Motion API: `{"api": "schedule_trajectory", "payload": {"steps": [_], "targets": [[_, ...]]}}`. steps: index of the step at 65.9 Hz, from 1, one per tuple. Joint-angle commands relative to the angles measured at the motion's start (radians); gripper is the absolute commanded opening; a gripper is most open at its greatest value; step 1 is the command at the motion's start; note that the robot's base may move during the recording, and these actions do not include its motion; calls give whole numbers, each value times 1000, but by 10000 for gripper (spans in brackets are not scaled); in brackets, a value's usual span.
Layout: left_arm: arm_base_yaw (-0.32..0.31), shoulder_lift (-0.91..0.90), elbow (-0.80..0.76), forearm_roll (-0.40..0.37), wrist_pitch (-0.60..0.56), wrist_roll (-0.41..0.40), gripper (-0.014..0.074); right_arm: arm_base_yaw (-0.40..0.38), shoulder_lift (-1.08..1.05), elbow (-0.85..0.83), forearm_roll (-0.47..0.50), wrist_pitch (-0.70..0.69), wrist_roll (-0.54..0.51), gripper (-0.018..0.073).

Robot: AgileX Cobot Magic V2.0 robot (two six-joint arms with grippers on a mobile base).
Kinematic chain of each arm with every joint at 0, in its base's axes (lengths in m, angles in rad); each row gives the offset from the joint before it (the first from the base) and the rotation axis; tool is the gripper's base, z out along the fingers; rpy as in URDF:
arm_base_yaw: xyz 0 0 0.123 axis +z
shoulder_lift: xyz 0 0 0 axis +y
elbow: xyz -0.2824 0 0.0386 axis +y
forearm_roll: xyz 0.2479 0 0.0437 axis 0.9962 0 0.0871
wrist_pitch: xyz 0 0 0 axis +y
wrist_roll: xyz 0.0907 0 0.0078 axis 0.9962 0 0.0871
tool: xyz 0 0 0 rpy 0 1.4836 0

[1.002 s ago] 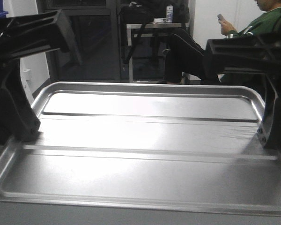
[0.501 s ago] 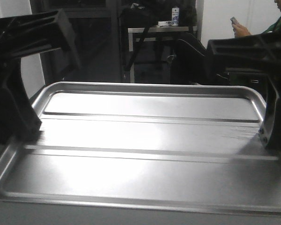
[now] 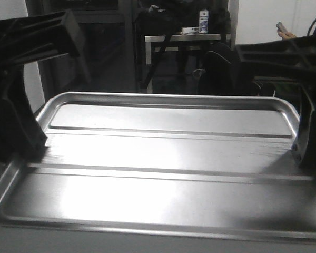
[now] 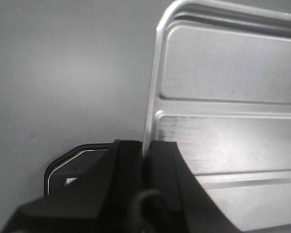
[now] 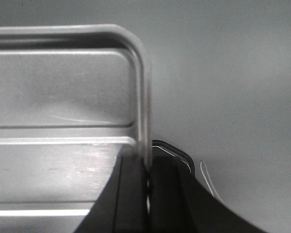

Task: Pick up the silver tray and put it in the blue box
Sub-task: 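Hold the tray level with both grippers while the base turns away, then carry the held tray toward the stacked blue plastic boxes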

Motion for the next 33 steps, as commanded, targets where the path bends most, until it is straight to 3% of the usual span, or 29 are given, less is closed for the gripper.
{"api": "schedule_trajectory", "payload": {"steps": [1,33], "targets": [[3,-24,-24,65,77,-11,-104,-7,-23,-20,-81,129,-1,54],[3,-24,-24,65,77,-11,-104,-7,-23,-20,-81,131,-1,54]]}}
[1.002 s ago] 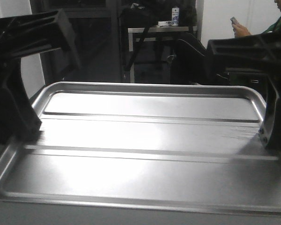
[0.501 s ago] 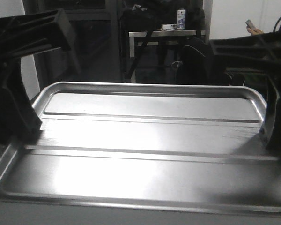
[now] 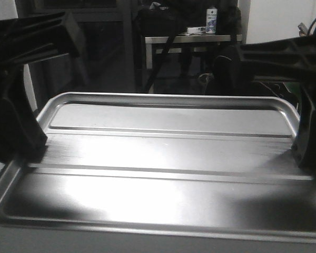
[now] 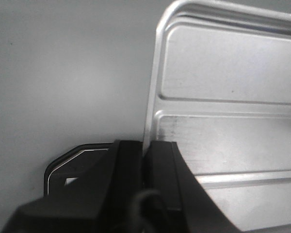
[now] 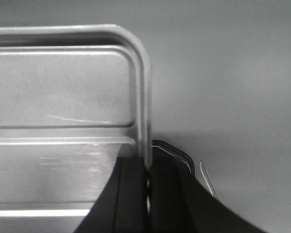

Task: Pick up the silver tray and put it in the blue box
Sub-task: 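Carry the held tray toward the stacked blue plastic boxes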

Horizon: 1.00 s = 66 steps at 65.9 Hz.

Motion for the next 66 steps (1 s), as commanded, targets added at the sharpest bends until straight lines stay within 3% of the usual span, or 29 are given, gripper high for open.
{"api": "schedule_trajectory", "payload": {"steps": [1,66], "targets": [[3,-24,-24,66,77,-11,-104,-7,-23,-19,-81,131,-1,54],[3,-24,-24,66,77,-11,-104,-7,-23,-19,-81,131,-1,54]]}}
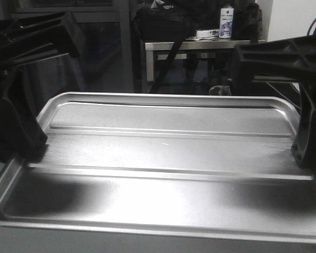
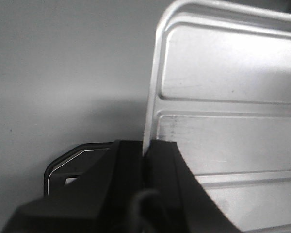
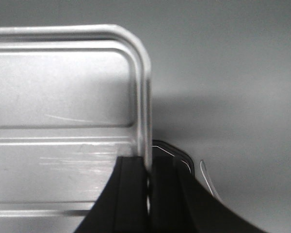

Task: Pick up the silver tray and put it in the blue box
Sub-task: 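Carry the held tray toward the stacked blue plastic boxes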

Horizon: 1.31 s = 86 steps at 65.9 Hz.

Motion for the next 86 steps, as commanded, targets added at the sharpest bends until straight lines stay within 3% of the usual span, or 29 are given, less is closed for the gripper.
{"api": "schedule_trajectory", "payload": {"steps": [1,86], "targets": [[3,-24,-24,66,77,-11,-104,-7,-23,-19,-81,129,-1,54],[3,-24,-24,66,77,-11,-104,-7,-23,-19,-81,130,-1,54]]}}
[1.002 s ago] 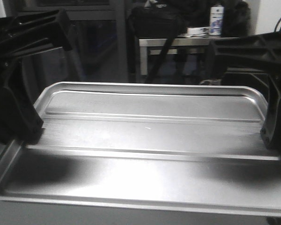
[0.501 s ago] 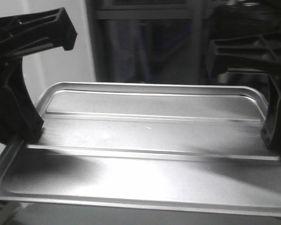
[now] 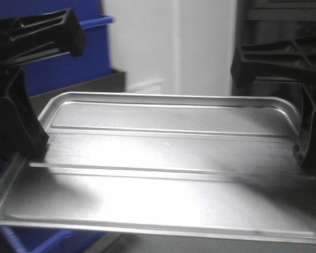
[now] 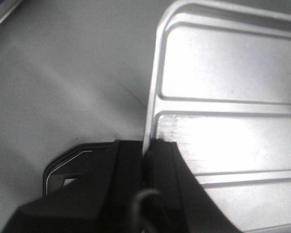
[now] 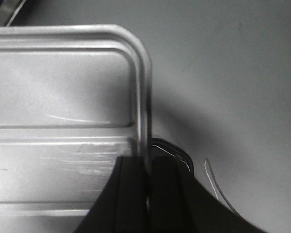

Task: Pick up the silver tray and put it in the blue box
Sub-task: 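Carry the held tray toward the stacked blue plastic boxes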

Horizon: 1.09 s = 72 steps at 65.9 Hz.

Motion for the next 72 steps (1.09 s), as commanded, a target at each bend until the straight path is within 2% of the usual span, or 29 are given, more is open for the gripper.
{"api": "schedule_trajectory", "payload": {"steps": [1,72], "targets": [[3,-24,-24,66,83,-12,-104,-7,-23,-19,-81,125,-1,54],[3,-24,-24,66,83,-12,-104,-7,-23,-19,-81,125,-1,54]]}}
